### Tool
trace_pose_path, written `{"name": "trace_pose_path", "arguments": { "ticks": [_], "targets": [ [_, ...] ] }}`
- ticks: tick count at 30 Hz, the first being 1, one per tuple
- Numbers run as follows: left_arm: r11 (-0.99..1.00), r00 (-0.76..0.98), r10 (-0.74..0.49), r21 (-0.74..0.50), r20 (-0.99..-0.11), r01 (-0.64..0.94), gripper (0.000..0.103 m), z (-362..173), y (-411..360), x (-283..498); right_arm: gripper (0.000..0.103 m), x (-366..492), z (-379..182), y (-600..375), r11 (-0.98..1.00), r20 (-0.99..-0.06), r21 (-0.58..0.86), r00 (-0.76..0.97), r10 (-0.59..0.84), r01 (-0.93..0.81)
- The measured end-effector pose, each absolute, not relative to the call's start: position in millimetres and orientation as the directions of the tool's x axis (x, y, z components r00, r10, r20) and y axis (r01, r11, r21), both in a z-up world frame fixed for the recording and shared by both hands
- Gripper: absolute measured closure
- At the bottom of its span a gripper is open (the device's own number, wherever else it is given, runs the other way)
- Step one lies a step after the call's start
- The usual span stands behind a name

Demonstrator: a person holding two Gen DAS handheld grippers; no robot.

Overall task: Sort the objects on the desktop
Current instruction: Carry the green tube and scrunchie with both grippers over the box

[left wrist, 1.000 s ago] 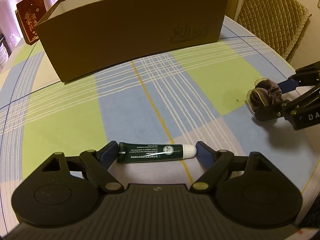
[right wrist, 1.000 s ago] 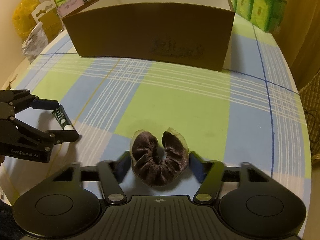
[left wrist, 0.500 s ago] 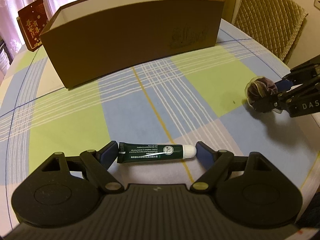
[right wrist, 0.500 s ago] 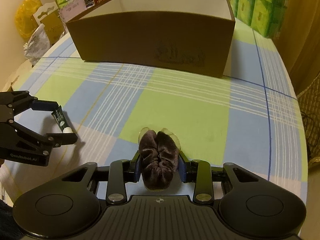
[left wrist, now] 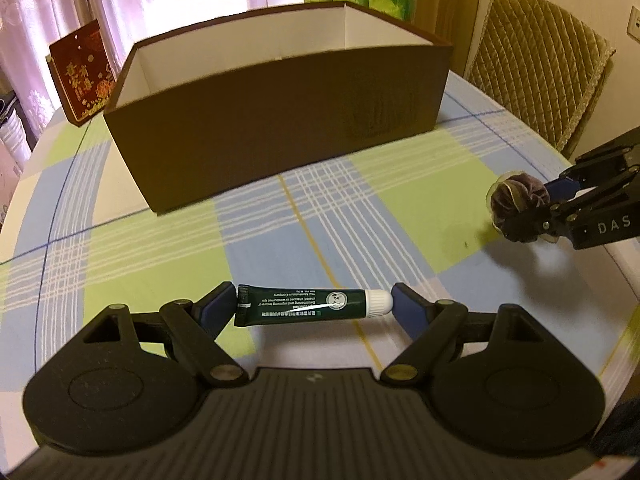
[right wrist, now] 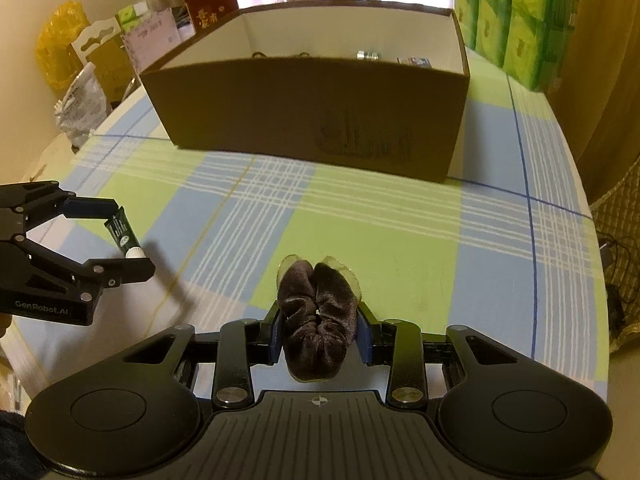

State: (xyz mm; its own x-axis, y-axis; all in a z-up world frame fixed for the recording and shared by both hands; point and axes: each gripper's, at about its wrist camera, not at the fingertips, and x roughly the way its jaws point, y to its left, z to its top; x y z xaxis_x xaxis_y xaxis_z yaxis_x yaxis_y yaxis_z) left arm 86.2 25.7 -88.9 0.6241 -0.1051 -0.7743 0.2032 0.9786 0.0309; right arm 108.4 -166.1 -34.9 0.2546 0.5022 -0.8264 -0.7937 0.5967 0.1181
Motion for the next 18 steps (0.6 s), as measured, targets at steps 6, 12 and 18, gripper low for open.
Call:
{"name": "trace_pose_path", "arguments": {
  "ticks": [6, 12, 18],
  "targets": [
    [0.979, 0.640, -0.102, 0.037, -0.761, 0.199, 0.022, -80.7, 26.4, 89.7, 0.070, 112.3, -27.9, -163.9, 0.593, -0.818, 0.124, 0.256, 0.515, -0.795],
    [0.979, 0.649, -0.105, 0.035, -0.754, 0.199, 0.022, -74.4, 26.4, 94.4, 0.070, 116.0, -21.9, -159.9, 0.586, -0.812, 0.120, 0.260, 0.522, -0.802],
    [0.977, 0.663, -0.115, 0.036, -0.740, 0.209, 0.022, -65.6, 24.5, 102.0, 0.070, 121.4, -13.2, -152.2, 0.577, -0.801, 0.113, 0.270, 0.535, -0.809]
  ]
}}
